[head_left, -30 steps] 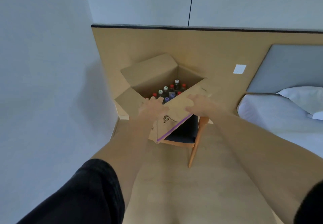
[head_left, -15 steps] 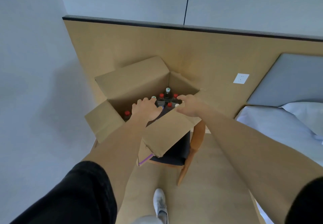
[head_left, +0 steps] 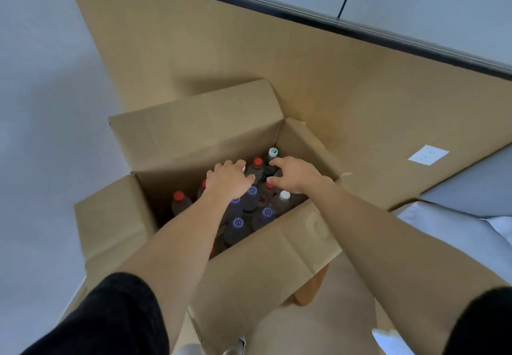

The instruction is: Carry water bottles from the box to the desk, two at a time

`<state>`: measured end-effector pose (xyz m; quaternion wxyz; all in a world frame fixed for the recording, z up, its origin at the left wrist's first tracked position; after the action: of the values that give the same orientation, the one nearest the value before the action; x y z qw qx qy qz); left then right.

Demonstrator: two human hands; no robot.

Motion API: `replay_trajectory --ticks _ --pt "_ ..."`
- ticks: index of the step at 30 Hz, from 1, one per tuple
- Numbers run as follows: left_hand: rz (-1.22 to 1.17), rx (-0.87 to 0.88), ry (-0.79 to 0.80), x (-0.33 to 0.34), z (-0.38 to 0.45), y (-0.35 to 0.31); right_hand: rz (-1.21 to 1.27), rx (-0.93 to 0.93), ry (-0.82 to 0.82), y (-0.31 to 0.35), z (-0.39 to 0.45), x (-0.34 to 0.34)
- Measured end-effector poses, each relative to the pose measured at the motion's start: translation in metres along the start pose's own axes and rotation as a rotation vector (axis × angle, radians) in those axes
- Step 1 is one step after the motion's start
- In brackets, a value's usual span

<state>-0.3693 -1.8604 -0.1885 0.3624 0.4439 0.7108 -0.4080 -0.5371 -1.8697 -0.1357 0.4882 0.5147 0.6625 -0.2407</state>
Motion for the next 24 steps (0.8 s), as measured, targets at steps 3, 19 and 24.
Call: replay_trajectory --ticks 3,19,24 --pt "-0.004 -0.045 0.041 0.011 0.017 0.002 -0.007 -0.044 0.066 -0.008 0.027 0.01" --pt "0.102 -0.202 0.156 0.08 0.056 0.02 -0.092 -0.336 0.312 -0.032 0.13 0.083" --pt "0.115 -0.236 0.207 0.101 0.074 0.016 -0.112 -0.418 0.355 -0.04 0.154 0.105"
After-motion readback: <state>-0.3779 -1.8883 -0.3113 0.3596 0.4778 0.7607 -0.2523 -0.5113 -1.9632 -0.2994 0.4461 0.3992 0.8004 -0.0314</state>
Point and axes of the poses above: each hand's wrist, its own z-axis towards the middle knuckle, its own x-axis out of the palm, y = z × x, the point moved 4 cm from there along z, towards the middle knuckle, and after that the axes turned 12 degrees about -x, right-handed, at the moved point
